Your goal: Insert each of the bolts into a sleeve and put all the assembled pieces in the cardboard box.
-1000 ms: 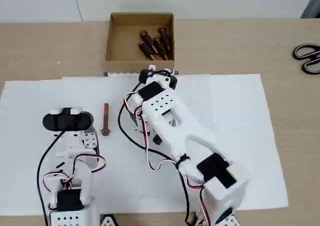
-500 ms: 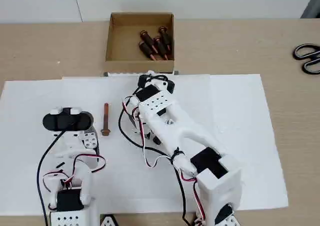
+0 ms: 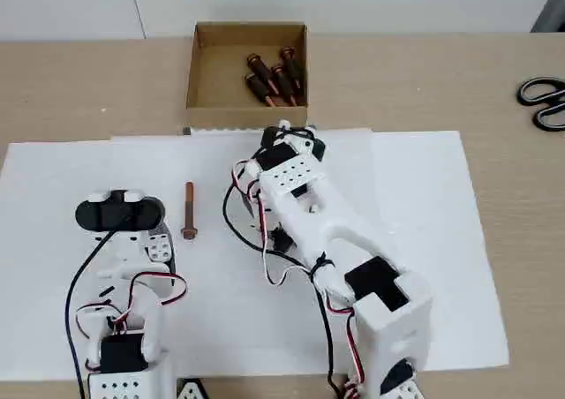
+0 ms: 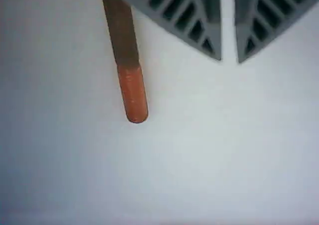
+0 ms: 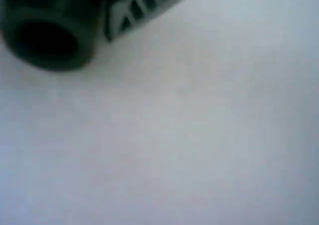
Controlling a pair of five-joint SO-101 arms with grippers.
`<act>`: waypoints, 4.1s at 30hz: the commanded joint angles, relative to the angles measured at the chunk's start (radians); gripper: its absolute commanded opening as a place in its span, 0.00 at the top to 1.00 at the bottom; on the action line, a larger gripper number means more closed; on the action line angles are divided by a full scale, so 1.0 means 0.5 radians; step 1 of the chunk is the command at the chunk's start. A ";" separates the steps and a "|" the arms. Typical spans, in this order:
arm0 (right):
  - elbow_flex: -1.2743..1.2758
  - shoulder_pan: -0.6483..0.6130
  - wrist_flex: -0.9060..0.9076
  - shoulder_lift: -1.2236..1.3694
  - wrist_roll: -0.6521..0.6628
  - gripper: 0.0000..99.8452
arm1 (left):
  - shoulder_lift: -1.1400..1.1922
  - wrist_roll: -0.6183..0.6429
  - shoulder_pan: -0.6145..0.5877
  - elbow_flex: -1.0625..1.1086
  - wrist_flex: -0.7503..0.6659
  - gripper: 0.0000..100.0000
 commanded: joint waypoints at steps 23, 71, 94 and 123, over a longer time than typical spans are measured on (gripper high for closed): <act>-0.319 0.308 0.511 -0.713 0.632 1.00 | -0.015 -0.227 0.175 -0.041 0.095 0.99; 1.455 1.757 0.520 -2.662 0.752 1.00 | 3.388 0.442 0.310 -3.030 1.660 0.99; 1.657 1.754 0.456 -3.061 0.697 1.00 | 3.879 0.402 0.307 -3.193 1.494 0.94; 1.660 1.757 0.456 -3.046 0.697 1.00 | 4.238 0.396 0.141 -3.190 1.231 0.87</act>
